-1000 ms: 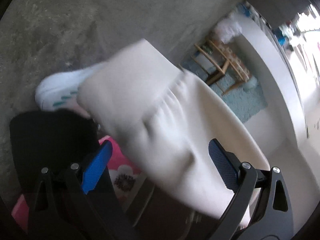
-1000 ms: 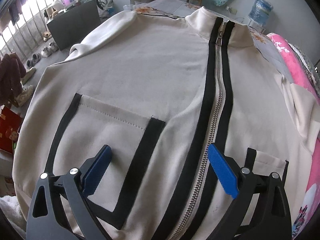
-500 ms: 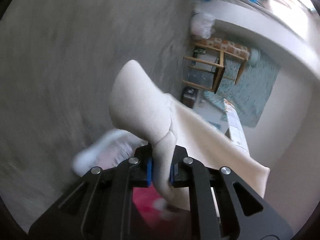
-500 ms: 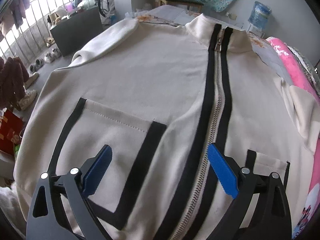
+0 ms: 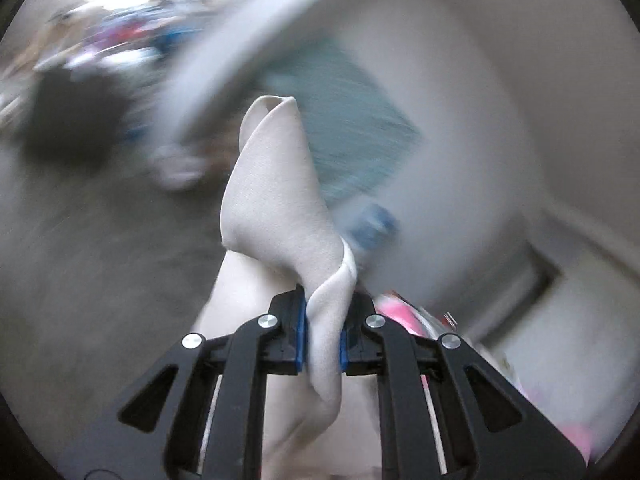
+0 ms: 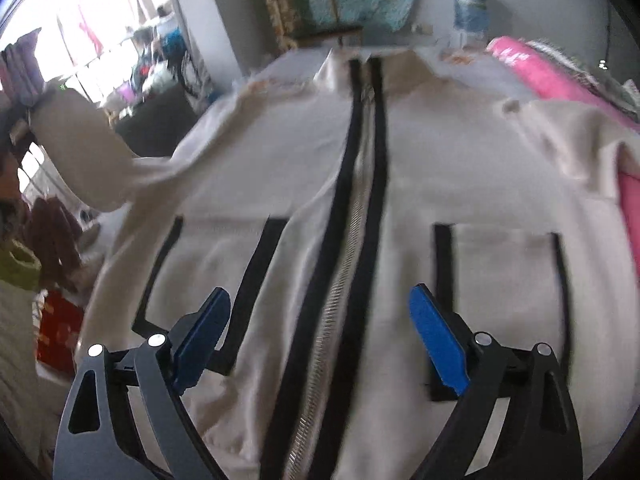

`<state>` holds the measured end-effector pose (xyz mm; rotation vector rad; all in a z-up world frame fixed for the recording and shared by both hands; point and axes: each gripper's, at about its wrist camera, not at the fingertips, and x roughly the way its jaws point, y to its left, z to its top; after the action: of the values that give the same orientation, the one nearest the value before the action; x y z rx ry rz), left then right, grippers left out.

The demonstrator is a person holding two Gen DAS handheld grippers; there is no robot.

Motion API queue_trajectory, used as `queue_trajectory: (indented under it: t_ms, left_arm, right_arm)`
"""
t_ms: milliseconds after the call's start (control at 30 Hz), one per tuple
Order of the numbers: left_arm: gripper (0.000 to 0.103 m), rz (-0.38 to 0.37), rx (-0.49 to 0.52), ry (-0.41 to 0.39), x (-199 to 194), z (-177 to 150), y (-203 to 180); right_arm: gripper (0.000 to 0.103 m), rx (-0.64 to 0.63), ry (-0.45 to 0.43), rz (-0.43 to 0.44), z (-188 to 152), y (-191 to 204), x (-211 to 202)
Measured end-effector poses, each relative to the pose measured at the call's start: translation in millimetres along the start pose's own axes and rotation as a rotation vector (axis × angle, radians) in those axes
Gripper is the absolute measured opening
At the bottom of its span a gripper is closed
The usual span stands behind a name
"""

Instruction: Fold large clothes

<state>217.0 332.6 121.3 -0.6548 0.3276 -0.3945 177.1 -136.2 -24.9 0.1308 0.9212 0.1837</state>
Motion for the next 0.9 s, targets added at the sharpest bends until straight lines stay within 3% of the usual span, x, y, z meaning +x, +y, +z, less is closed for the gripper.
queue_trajectory:
  t_ms: [67,133,233,267,333,400,467,567,667,767,867,900]
  left_arm:
    - [0.011,-0.058,0.136,0.079,30,-12,-73]
    - [0.011,-0.086,0.279,0.196,69,-47,-142]
    - [0.014,-0.066,0.404,0.376,118,-118,-191]
    - [0.015,-0.055,0.415,0.473,138,-152,-197]
    - [0.027,-0.025,0.41,0.624,167,-202,-192]
    - [0.054,0.026,0.392,0.753,192,-241,-168]
    - [0.056,0.064,0.362,0.825,193,-266,-148]
    - [0.069,0.023,0.276,0.801,161,-262,-131]
    - [0.071,0.005,0.271,0.736,139,-253,-124]
    - [0.071,0.068,0.306,0.68,112,-245,-127]
    - [0.07,0.169,0.335,0.638,96,-262,-120]
    - [0.065,0.193,0.341,0.628,95,-264,-118]
  right_arm:
    - [0.089,0.022,-0.045,0.001,1,-12,-18]
    - [0.089,0.043,-0.078,-0.002,0,-22,-31]
    - [0.089,0.092,-0.113,-0.011,-7,-47,-51]
    - [0.089,0.106,-0.118,-0.018,-10,-56,-56]
    - [0.089,0.126,-0.117,-0.03,-16,-71,-63]
    - [0.089,0.142,-0.095,-0.028,-20,-89,-69]
    - [0.089,0.158,-0.061,-0.005,-21,-107,-74]
    - [0.089,0.165,-0.009,0.063,-9,-128,-78]
    - [0.089,0.171,0.023,0.132,14,-142,-80]
    - [0.089,0.19,0.063,0.211,40,-145,-68]
    - [0.088,0.262,0.132,0.31,58,-146,-35]
    - [0.084,0.293,0.163,0.335,62,-146,-22]
